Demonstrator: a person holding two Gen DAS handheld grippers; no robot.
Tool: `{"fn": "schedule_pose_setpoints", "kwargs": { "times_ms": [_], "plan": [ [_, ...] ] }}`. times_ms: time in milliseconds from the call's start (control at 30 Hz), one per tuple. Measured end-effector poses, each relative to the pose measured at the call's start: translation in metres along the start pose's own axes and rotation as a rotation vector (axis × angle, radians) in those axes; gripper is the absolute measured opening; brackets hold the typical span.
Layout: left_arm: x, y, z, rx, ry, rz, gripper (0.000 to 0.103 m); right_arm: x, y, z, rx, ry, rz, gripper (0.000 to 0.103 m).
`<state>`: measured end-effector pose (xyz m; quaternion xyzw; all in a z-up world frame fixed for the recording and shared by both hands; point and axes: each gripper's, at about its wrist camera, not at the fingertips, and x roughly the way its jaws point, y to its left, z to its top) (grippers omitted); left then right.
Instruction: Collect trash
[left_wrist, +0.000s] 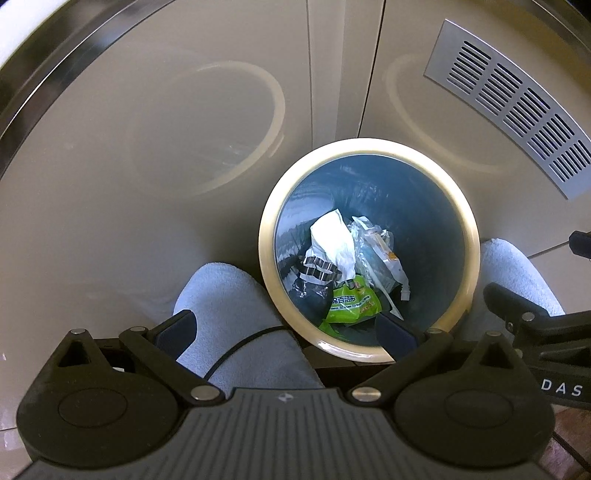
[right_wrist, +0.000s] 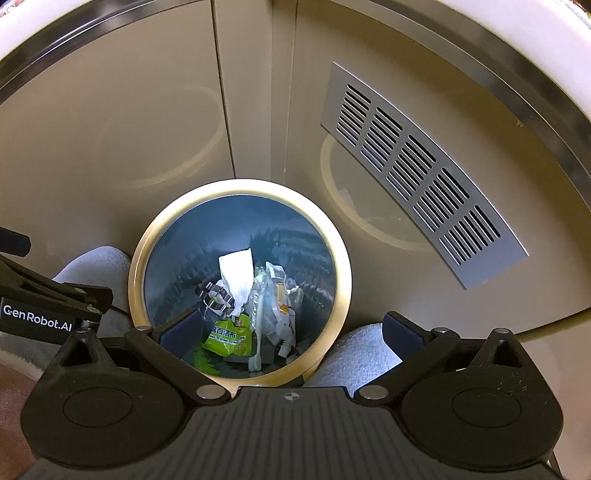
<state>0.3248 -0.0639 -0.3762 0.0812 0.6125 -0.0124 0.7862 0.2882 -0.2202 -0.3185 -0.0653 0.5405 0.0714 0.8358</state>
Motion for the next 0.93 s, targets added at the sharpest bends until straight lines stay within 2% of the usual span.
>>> {"fn": "schedule_pose_setpoints", "kwargs": {
  "times_ms": [733, 933],
  "plan": [
    [0.0039, 0.0019, -0.0006, 0.000, 0.008, 0.005, 0.103, 0.0005, -0.0013, 0.0011, 0.014, 0.007, -0.003, 0.103],
    [0.0040, 0.0007, -0.0024, 0.002, 0.002, 0.030, 0.103, 0.0002, -0.0008, 0.0005, 0.013, 0.004, -0.005, 0.103]
  ]
}}
